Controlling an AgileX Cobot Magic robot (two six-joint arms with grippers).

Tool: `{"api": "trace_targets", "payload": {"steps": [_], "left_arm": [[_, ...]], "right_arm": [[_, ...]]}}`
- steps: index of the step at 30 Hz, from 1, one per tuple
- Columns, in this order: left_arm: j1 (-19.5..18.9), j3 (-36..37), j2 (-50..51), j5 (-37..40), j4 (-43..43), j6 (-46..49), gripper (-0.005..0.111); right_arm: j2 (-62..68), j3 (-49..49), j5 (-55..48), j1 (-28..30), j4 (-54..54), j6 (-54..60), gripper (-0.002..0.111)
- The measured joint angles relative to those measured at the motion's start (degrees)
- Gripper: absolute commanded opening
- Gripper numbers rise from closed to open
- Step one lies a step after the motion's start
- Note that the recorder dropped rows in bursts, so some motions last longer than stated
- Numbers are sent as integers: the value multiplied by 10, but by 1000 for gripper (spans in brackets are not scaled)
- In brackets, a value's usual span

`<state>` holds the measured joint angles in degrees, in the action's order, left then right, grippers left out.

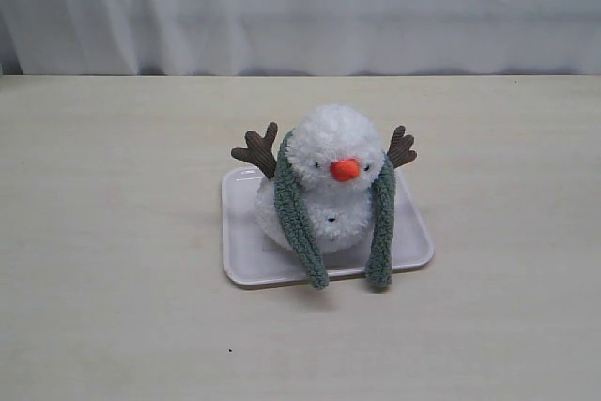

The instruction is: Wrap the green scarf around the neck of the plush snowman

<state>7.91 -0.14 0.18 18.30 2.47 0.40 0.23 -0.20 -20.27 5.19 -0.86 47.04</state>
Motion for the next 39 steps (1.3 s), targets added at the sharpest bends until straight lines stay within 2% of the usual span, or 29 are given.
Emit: {"api": "trace_targets", "payload": {"steps": [3, 6, 13, 18, 39], "left_arm": [[0, 0, 0, 0, 0, 0, 0], [0, 0, 0, 0, 0, 0, 0], [0, 0, 0, 0, 0, 0, 0], [0, 0, 0, 0, 0, 0, 0], [0, 0, 0, 0, 0, 0, 0]], "right_arm": [[0, 0, 0, 0, 0, -6, 4], [0, 0, -1, 0, 0, -64, 4], [0, 0, 0, 0, 0, -340, 4], [0, 0, 1, 0, 1, -470, 4], [0, 0, 1, 0, 1, -501, 4]]}}
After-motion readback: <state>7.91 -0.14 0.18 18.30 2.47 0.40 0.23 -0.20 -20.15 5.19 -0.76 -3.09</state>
